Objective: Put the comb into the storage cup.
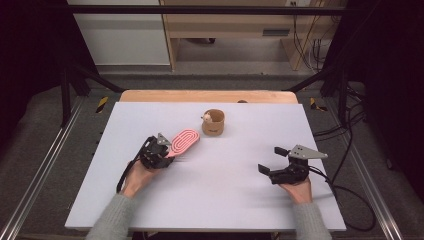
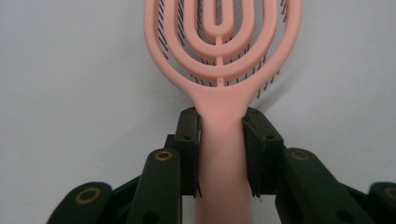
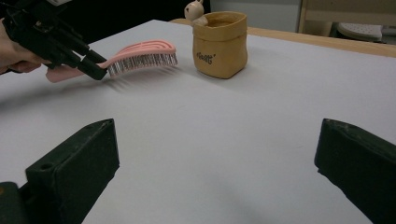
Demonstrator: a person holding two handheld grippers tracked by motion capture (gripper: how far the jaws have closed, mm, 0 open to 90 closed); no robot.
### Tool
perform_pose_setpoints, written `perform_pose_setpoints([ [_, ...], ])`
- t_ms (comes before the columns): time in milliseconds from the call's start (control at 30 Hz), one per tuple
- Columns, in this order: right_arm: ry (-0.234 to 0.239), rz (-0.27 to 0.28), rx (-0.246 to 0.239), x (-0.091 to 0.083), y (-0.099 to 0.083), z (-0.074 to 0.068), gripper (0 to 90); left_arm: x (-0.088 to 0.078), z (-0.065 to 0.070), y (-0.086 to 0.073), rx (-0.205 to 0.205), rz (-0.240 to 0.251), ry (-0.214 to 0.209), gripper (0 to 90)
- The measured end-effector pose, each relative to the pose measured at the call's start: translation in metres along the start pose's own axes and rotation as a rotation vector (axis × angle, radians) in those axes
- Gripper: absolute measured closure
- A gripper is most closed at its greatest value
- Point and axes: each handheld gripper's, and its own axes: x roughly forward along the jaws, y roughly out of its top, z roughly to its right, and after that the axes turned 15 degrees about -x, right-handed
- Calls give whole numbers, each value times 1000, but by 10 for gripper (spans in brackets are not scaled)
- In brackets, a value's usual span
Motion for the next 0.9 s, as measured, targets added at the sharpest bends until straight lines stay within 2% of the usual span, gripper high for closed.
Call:
perform_pose_setpoints([
  [267,3,-3,3,1,0,0,2,-7,1,-2,3,23,1,689],
  [900,-7,10,2,-1,1,0,2,-21,2,-6,-30,89,-5,689],
])
